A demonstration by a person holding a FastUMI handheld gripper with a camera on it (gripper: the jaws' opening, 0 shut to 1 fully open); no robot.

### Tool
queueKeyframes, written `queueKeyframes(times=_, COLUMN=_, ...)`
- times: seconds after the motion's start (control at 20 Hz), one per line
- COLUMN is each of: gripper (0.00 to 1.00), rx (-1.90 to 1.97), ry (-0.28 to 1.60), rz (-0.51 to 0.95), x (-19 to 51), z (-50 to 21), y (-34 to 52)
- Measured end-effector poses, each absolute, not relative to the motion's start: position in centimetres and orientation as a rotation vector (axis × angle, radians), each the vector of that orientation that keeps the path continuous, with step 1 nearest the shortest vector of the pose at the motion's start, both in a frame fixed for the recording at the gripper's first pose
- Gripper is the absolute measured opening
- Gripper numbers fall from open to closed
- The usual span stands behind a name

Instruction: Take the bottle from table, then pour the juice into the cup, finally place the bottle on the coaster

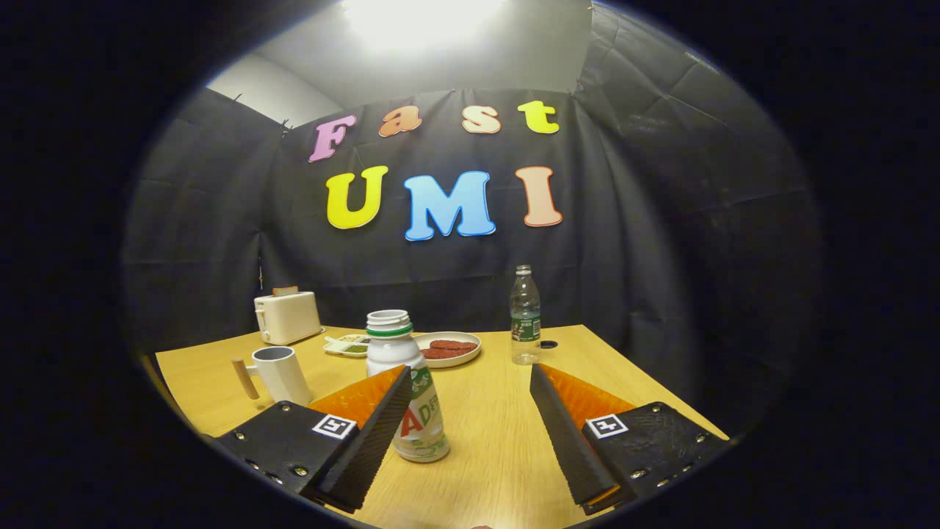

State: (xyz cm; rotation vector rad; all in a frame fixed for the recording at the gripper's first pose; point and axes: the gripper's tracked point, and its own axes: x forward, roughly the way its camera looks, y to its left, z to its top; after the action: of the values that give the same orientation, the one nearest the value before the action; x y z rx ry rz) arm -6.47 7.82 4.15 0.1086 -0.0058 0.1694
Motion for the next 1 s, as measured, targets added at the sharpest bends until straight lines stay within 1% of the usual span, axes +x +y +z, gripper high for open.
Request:
queueKeyframes(times=0.15, gripper=0.98, rx=0.110, ry=0.012, rz=0.229, x=-6.6, z=3.5, y=10.4)
queueKeyframes(times=0.35, gripper=0.98, rx=0.103, ry=0.052, rz=0.252, x=-5.2, z=2.1, y=13.3)
queueKeyframes(times=0.65, gripper=0.98, rx=0.093, ry=0.104, rz=0.168, x=-2.2, z=-0.1, y=14.1)
queueKeyframes(times=0.7, gripper=0.90, rx=0.099, ry=0.111, rz=0.158, x=-1.9, z=-0.2, y=14.3)
queueKeyframes(times=0.85, gripper=0.90, rx=0.082, ry=0.130, rz=0.134, x=-1.3, z=-0.9, y=14.4)
queueKeyframes(times=0.95, gripper=0.82, rx=0.060, ry=0.135, rz=0.110, x=-0.9, z=-1.0, y=14.4)
queueKeyframes(times=1.0, gripper=0.82, rx=0.042, ry=0.142, rz=0.101, x=-0.9, z=-1.2, y=14.4)
